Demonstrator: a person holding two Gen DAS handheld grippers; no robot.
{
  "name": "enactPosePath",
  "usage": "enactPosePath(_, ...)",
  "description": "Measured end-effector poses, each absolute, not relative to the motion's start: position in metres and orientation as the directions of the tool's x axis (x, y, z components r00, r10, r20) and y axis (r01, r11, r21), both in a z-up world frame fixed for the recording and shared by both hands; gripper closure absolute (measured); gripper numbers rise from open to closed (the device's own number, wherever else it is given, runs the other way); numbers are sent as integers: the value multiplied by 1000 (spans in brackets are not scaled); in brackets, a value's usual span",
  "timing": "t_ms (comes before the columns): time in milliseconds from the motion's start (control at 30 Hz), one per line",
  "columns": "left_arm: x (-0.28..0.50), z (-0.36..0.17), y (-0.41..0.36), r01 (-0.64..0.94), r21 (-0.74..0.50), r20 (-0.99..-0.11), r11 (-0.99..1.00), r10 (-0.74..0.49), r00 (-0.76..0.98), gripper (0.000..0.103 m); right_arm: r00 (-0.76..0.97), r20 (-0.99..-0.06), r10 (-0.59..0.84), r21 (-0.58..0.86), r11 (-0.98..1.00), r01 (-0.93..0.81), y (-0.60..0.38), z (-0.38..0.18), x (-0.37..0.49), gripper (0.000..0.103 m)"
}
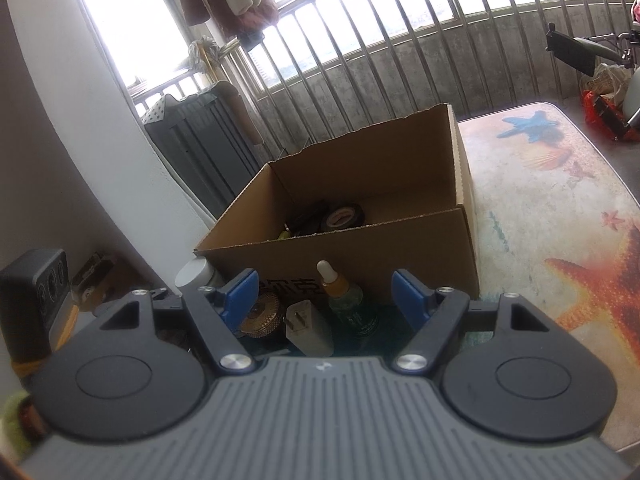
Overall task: Organize rigid objects
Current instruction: 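Move the right tool back to the green dropper bottle, then grasp the green dropper bottle with the right tool and lift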
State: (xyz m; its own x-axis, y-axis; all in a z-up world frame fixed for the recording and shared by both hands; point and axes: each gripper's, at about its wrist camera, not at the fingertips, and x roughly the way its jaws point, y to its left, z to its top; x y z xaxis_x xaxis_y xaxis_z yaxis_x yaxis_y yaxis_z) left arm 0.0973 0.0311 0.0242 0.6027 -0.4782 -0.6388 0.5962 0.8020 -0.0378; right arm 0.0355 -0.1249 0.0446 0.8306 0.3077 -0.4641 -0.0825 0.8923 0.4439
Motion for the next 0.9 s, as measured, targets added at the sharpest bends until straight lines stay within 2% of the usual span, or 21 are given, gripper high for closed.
enactPosePath(100, 99, 18, 21, 608, 17, -635, 794, -461, 620, 4, 814, -480, 328, 435, 894, -104, -121, 43, 52, 30)
enactPosePath(167, 102, 15, 17, 615, 14, -633, 788, -469, 616, 12, 800, -497, 338, 430, 896, -111, -119, 41, 62, 32)
enactPosePath(333, 110, 10, 11, 624, 12, -622, 781, -483, 617, 25, 763, -531, 370, 443, 888, -122, -117, 31, 85, 46)
enactPosePath(567, 120, 4, 4, 631, 49, -613, 774, -475, 631, 47, 727, -558, 400, 458, 879, -132, -117, 22, 108, 56)
enactPosePath(633, 123, 2, 2, 632, 50, -616, 773, -474, 629, 49, 718, -566, 406, 459, 878, -135, -116, 19, 113, 59)
enactPosePath(733, 126, 0, 1, 637, 54, -618, 769, -476, 626, 58, 703, -581, 410, 454, 880, -138, -115, 15, 120, 65)
enactPosePath(900, 129, -4, -3, 637, 71, -624, 767, -464, 629, 65, 683, -600, 417, 451, 881, -142, -111, 8, 130, 67)
